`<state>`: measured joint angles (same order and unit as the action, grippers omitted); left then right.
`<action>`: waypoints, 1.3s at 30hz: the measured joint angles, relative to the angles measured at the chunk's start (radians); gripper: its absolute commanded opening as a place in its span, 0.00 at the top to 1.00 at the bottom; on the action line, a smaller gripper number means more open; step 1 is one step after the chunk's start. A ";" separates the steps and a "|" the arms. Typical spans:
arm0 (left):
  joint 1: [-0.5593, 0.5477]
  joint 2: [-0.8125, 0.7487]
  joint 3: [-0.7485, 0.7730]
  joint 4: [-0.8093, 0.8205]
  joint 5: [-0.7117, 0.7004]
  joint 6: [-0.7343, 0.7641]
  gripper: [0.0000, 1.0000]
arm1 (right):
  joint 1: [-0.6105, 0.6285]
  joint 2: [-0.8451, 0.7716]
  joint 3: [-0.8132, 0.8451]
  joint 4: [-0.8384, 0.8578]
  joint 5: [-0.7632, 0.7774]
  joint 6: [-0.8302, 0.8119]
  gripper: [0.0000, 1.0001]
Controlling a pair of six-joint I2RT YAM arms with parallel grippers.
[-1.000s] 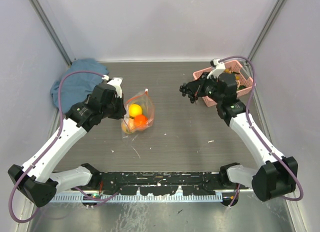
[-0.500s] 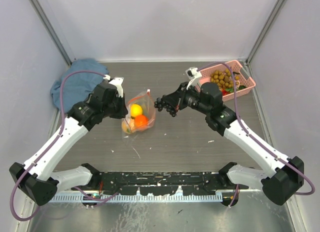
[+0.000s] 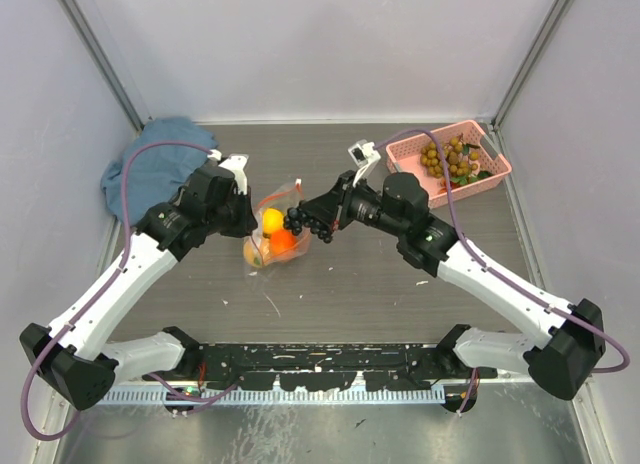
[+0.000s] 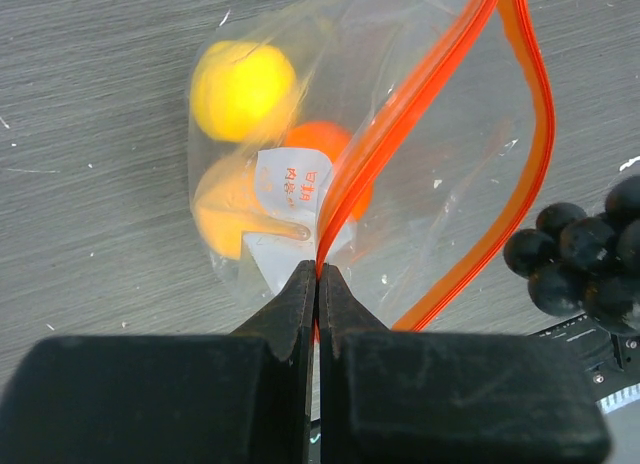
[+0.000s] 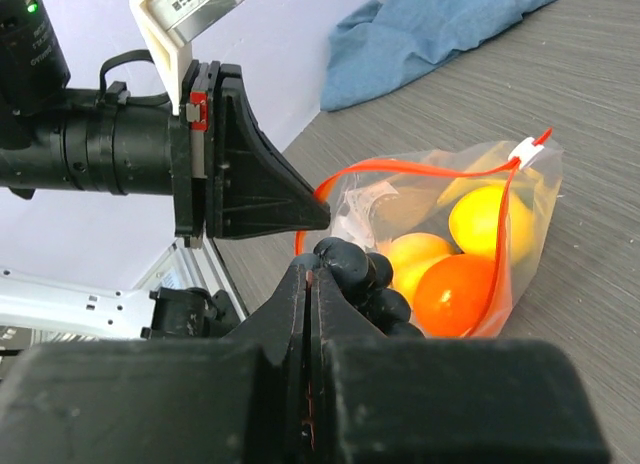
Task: Place the food in the zip-top bag and seal the zipper
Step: Place the fake fruit in the zipper food storage bag.
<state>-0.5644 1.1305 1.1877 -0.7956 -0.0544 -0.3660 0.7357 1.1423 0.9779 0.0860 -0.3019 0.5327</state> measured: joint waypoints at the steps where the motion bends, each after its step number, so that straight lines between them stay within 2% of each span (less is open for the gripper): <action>1: 0.000 0.000 0.000 0.000 0.001 -0.004 1.00 | 0.002 0.010 0.000 0.013 0.000 0.004 0.99; 11: 0.000 0.000 0.000 0.004 0.014 -0.012 1.00 | 0.021 0.139 0.023 0.073 0.011 0.047 0.99; 20: 0.000 0.000 -0.001 0.015 0.033 -0.012 1.00 | 0.066 0.242 0.052 0.085 0.142 0.040 0.99; 30: 0.000 0.000 -0.006 0.026 0.060 -0.016 1.00 | 0.100 0.376 0.052 0.206 0.257 -0.006 0.99; 39: 0.000 0.001 -0.013 0.042 0.078 -0.017 1.00 | 0.105 0.416 0.052 0.269 0.370 0.051 0.99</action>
<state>-0.5644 1.1313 1.1744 -0.7536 0.0238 -0.3828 0.8406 1.5585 1.0302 0.3550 0.0677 0.5835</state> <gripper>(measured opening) 0.007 0.050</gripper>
